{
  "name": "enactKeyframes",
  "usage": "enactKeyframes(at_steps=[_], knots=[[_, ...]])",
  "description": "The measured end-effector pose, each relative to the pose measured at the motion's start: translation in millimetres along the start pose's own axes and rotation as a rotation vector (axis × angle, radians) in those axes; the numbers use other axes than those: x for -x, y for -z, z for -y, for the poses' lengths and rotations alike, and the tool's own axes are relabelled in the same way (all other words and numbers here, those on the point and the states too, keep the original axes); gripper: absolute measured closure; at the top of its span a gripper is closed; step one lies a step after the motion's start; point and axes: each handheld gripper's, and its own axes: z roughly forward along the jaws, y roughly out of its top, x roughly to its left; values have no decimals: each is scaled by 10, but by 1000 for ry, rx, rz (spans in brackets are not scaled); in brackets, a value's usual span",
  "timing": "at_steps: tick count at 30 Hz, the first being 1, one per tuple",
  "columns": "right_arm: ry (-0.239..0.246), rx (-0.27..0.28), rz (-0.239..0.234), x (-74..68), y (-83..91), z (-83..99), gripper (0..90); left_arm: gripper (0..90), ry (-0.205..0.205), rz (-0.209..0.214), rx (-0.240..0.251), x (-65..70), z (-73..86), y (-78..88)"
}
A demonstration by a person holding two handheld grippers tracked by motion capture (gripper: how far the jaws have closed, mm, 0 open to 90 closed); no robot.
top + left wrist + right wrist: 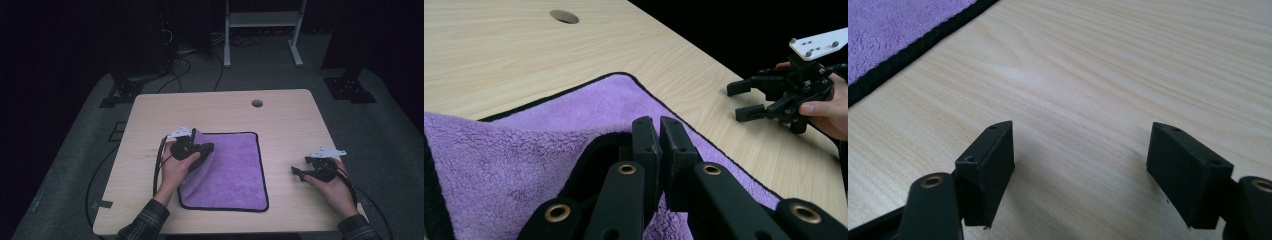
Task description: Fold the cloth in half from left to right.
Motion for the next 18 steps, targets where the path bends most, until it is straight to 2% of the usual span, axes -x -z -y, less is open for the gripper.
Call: enactKeyframes(at_steps=[5, 18], knots=[[0, 0, 0, 0, 0, 0, 260, 862, -15, 14, -23, 40, -18, -156], [0, 0, -1, 0, 0, 0, 260, 861, -18, 67, -57, 161, -89, -543]])
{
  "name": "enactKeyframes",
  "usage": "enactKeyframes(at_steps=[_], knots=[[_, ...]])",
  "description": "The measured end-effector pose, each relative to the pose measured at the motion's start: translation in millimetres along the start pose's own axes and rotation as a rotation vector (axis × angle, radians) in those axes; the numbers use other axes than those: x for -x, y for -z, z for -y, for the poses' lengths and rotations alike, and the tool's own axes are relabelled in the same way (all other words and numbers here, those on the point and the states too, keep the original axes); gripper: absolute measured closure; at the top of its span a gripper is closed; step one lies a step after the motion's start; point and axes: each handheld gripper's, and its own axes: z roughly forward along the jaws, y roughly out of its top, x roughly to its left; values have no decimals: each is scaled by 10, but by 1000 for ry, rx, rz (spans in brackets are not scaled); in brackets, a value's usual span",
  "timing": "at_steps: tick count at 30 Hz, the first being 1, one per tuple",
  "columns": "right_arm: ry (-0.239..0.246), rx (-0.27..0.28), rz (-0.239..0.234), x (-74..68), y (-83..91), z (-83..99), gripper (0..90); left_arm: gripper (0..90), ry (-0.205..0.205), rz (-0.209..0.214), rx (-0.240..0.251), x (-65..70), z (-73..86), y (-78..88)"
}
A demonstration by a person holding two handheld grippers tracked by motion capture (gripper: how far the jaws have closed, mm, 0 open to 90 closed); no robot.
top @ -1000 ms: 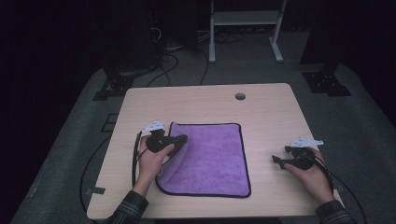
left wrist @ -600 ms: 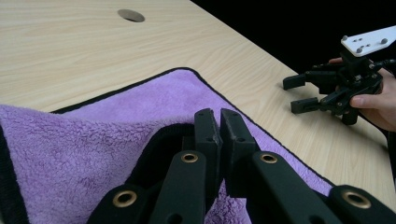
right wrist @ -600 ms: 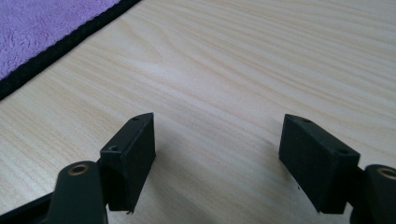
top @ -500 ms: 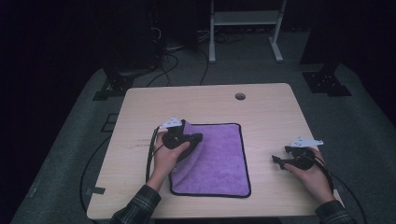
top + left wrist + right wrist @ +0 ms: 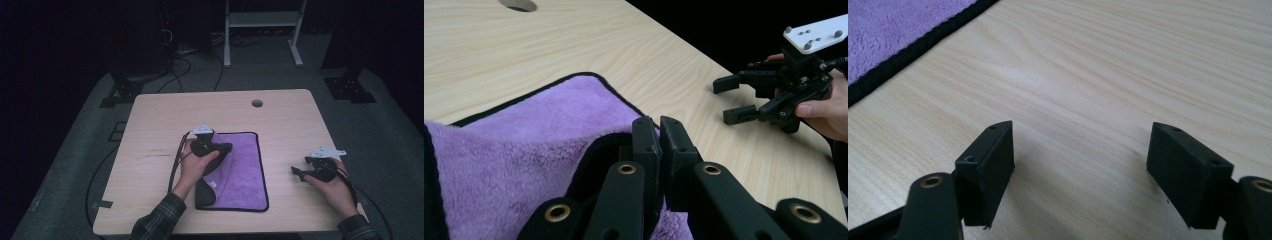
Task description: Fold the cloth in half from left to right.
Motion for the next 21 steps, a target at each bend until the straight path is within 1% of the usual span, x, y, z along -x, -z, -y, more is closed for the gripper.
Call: enactKeyframes(at_steps=[7, 18, 21], knots=[[0, 0, 0, 0, 0, 0, 260, 862, -3, 28, -5, 59, -65, -189], [0, 0, 0, 1, 0, 1, 260, 862, 0, 74, -37, 140, -119, -495], [0, 0, -1, 1, 1, 1, 260, 861, 0, 81, -55, 157, -113, -583]])
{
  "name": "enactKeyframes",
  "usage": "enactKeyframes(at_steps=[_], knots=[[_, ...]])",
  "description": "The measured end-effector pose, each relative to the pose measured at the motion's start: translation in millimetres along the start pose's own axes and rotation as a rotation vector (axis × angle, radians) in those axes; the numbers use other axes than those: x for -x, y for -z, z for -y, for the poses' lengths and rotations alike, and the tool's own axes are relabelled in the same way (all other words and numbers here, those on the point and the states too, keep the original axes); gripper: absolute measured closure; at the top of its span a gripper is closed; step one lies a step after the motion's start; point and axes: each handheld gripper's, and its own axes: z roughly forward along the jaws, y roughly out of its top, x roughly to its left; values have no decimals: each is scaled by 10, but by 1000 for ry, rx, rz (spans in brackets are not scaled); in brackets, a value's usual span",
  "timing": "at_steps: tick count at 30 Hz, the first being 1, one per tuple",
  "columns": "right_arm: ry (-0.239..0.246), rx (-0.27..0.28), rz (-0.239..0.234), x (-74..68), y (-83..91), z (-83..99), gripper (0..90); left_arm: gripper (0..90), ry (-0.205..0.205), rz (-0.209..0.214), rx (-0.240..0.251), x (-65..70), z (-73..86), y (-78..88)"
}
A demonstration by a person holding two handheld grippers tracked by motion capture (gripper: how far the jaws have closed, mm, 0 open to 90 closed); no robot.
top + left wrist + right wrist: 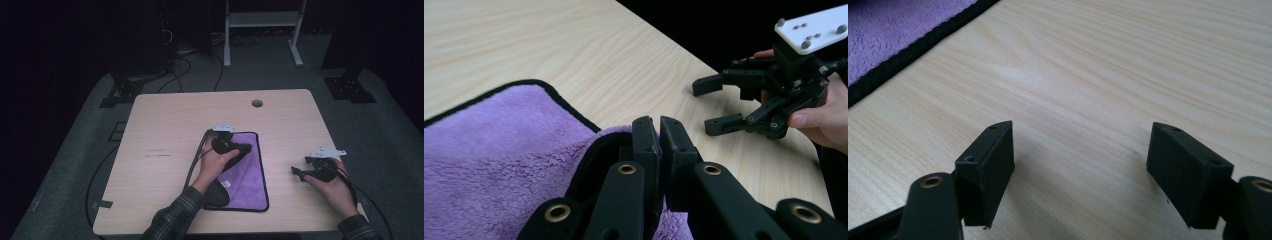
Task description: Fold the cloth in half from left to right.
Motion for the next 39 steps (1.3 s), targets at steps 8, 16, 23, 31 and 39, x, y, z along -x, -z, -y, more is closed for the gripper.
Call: enactKeyframes(at_steps=[8, 16, 23, 31, 39], knots=[[1, 0, -1, 1, 1, 1, 260, 840, -15, -5, -82, -13, 66, -225], [5, 1, -3, 4, 3, 4, 259, 598, -86, -45, -70, -7, 43, -150], [-2, -3, 3, 11, -1, 2, 228, 431, -120, -123, -62, -67, 97, 153], [-10, -11, 14, 14, -6, -1, 189, 348, -125, -210, -58, -173, 263, 559], [-20, -5, 23, 7, -1, 2, 231, 334, -137, -286, -95, -239, 502, 947]])
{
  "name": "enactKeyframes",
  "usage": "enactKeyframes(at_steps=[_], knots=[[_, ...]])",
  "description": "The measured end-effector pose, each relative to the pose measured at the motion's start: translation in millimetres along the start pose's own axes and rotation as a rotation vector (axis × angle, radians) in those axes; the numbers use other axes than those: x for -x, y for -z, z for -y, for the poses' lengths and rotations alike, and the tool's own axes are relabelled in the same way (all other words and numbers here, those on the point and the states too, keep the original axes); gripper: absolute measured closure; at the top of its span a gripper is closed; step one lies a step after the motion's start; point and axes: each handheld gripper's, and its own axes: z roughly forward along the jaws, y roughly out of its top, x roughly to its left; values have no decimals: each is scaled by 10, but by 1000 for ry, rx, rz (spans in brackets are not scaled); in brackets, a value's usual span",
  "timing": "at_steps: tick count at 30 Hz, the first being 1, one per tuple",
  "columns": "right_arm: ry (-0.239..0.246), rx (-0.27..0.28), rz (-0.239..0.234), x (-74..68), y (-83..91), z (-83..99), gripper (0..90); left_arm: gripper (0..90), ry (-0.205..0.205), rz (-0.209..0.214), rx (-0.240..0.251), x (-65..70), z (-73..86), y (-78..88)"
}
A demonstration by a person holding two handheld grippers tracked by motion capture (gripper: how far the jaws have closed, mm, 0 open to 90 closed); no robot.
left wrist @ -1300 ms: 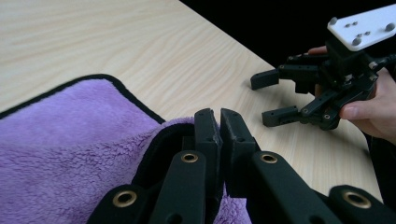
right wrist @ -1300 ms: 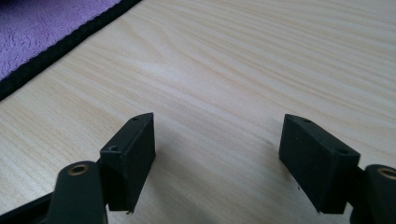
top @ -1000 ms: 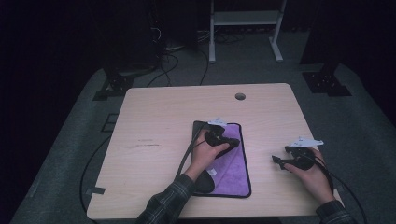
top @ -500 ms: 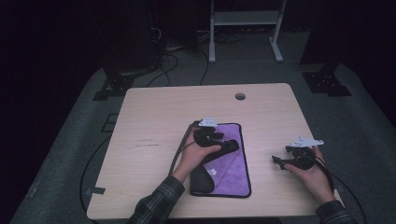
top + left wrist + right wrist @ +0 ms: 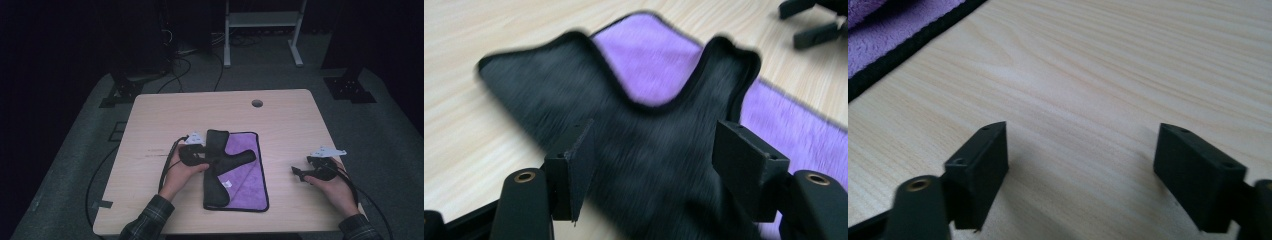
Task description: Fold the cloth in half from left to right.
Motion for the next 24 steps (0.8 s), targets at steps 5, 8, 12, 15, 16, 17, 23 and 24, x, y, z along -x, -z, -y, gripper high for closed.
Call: enactKeyframes(at_steps=[5, 8, 12, 15, 16, 17, 23, 24], knots=[[1, 17, 1, 4, 18, 7, 372, 334, -10, -30, -23, -49, 173, 145], [5, 27, -7, 2, 29, 12, 494, 336, -24, -55, -43, -77, 256, 226], [4, 35, -21, 11, 41, 19, 583, 344, -27, -77, -53, -121, 363, 311], [-2, 48, -36, 12, 43, 0, 598, 339, -32, -92, -69, -150, 437, 349], [-1, 52, -36, 12, 45, -13, 602, 340, -31, -95, -72, -162, 458, 359], [-2, 58, -40, 13, 47, -26, 604, 342, -28, -95, -77, -176, 477, 367], [-11, 80, -87, -21, 38, -104, 605, 346, -35, -103, -90, -235, 547, 378], [-11, 84, -96, -34, 39, -121, 604, 346, -36, -106, -91, -241, 557, 373]])
